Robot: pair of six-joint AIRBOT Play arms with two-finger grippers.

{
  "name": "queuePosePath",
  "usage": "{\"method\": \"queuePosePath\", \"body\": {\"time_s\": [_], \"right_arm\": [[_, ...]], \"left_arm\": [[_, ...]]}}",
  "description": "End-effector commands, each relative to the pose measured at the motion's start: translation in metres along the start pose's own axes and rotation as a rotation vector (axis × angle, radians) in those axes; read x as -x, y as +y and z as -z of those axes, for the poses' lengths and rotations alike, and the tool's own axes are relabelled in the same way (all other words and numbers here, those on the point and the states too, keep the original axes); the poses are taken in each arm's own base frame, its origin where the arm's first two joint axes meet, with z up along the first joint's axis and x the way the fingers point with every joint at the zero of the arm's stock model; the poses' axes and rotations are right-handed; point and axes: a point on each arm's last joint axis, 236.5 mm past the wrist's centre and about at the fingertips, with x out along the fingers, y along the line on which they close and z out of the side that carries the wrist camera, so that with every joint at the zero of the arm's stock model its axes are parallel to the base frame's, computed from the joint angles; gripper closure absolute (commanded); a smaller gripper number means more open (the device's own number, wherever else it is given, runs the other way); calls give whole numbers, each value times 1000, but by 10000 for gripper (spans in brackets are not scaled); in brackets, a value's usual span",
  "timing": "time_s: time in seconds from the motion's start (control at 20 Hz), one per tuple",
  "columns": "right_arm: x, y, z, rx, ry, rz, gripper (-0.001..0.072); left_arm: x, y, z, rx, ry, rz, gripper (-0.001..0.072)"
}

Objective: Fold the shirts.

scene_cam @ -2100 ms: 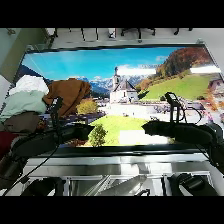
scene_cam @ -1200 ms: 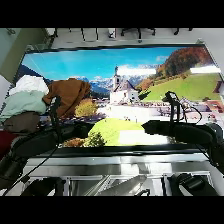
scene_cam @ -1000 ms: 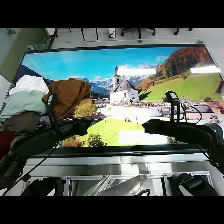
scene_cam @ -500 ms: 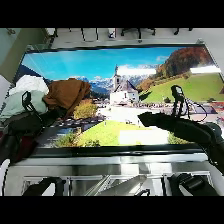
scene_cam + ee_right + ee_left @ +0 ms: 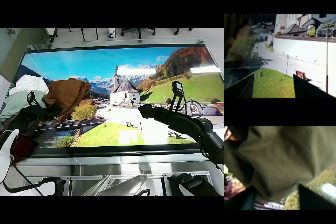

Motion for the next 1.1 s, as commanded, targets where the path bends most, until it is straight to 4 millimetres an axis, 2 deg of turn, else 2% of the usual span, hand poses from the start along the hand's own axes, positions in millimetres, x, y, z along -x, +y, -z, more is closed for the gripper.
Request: {"method": "queuePosePath", "body": {"time_s": [0.0, 0.05, 0.15, 0.25, 0.3, 0.4, 0.5, 0.55, 0.65, 0.75, 0.8, 0.95, 1.0, 1.05], "right_arm": [[-2, -1, -1, -5, -3, 1, 176], [-2, -1, -1, -5, -3, 1, 203], [-2, -1, 2, -6, 10, 3, 340], [-1, -2, 8, -5, 34, 6, 342], [-1, -2, 9, -5, 41, 7, 342], [1, -1, 12, -1, 53, 6, 343], [8, 2, 16, 9, 65, 1, 342], [12, 3, 18, 15, 73, -2, 342], [23, 2, 26, 15, 107, 1, 342], [33, -6, 37, -1, 163, 23, 342], [39, -13, 43, -16, 195, 39, 342], [51, -34, 52, -64, 257, 89, 341], [54, -40, 54, -83, 272, 103, 338], [57, -47, 55, -93, 284, 116, 315]], "left_arm": [[-16, -4, -12, -1, 55, 10, 692], [-15, -10, -14, -3, 64, 21, 692], [-7, -35, -10, -47, 92, 55, 693], [11, -72, 1, -121, 100, 103, 693], [25, -99, 12, -179, 106, 140, 693], [62, -159, 47, -272, 144, 252, 692], [109, -213, 83, -379, 150, 371, 693], [133, -235, 100, -441, 137, 425, 693], [164, -266, 141, -503, 139, 509, 692], [173, -280, 185, -506, 175, 553, 693], [168, -282, 207, -502, 198, 562, 693], [137, -276, 263, -459, 266, 539, 692], [128, -272, 274, -456, 289, 521, 649], [122, -268, 281, -463, 316, 503, 307]]}}
